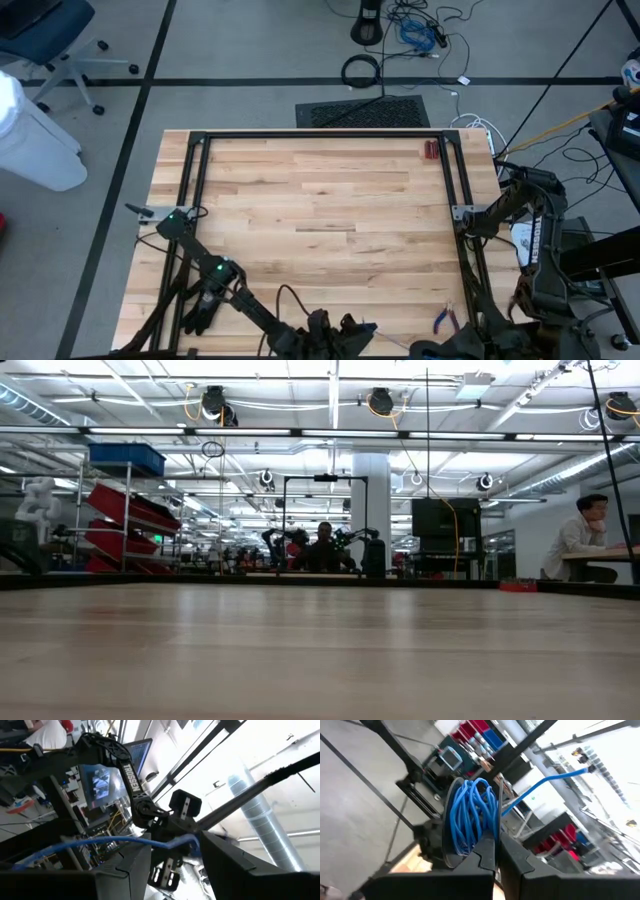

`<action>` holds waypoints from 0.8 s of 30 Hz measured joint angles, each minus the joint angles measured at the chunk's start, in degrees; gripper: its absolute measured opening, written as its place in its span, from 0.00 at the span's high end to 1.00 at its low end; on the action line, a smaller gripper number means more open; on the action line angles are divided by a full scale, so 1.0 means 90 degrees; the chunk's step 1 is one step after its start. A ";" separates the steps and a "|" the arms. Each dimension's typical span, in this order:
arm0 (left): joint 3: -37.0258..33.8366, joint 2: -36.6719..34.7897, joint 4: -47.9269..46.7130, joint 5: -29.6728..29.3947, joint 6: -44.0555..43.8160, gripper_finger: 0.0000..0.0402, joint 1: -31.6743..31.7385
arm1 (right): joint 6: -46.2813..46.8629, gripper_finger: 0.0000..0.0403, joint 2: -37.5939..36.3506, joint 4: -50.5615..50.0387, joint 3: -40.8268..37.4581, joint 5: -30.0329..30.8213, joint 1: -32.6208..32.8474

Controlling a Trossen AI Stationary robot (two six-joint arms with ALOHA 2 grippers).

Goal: Coil cords
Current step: Coil the blue wire onto the spool

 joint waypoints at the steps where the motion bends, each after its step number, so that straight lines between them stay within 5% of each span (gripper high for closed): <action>1: 0.0000 0.0000 0.0007 0.0002 0.0002 0.56 0.0015 | 0.0053 1.00 0.0000 0.0009 -0.0002 -0.0102 0.0000; 18: 0.0000 0.0000 0.0043 0.0034 0.0488 0.57 0.0064 | 0.1021 1.00 0.0000 -0.0634 0.0000 -0.0184 0.0000; 24: 0.0000 0.0000 0.0106 0.0032 0.0748 0.69 0.0071 | 0.1019 1.00 0.0000 -0.0666 -0.0002 -0.0184 0.0000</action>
